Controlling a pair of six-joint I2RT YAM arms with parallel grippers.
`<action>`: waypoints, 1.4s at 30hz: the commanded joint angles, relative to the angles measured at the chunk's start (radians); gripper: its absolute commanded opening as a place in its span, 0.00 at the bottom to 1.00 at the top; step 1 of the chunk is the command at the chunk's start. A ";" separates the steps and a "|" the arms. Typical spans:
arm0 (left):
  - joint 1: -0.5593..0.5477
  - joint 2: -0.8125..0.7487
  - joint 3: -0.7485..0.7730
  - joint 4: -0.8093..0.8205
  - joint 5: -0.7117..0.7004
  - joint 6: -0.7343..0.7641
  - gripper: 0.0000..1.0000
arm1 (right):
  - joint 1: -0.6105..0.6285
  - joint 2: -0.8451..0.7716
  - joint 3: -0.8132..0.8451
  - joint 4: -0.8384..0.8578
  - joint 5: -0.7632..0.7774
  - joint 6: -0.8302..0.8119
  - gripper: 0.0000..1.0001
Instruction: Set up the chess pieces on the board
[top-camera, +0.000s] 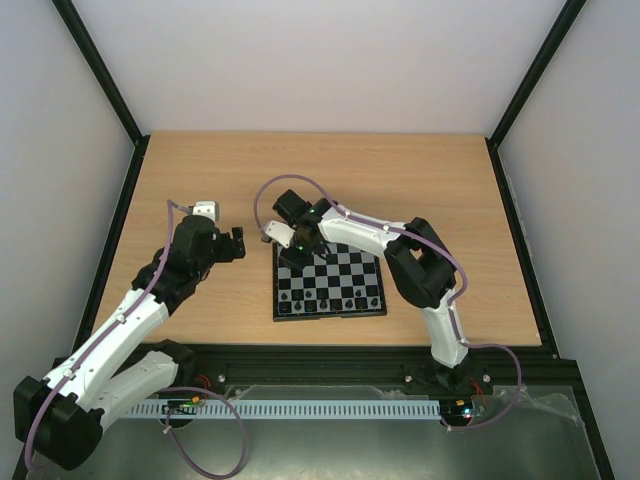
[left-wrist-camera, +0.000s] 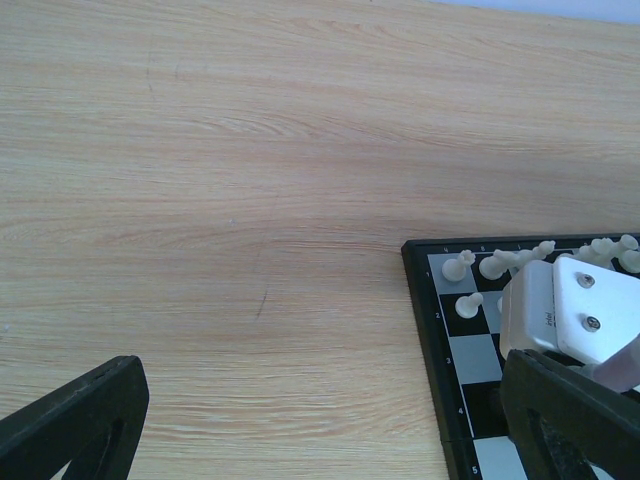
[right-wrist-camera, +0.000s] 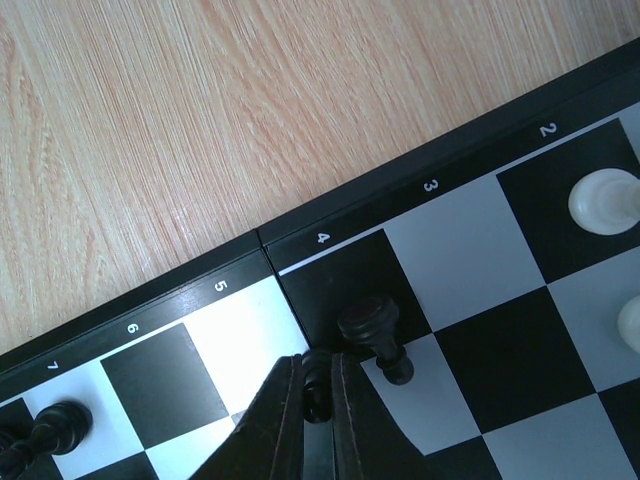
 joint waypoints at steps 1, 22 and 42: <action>0.005 -0.013 0.002 0.008 0.002 0.013 0.99 | 0.009 -0.030 -0.024 -0.067 0.007 -0.004 0.07; 0.005 -0.010 0.003 0.007 0.016 0.016 0.99 | -0.023 -0.286 -0.346 -0.025 0.097 -0.002 0.04; 0.006 -0.006 0.001 0.007 0.002 0.016 0.99 | -0.077 -0.445 -0.538 -0.001 0.043 -0.007 0.04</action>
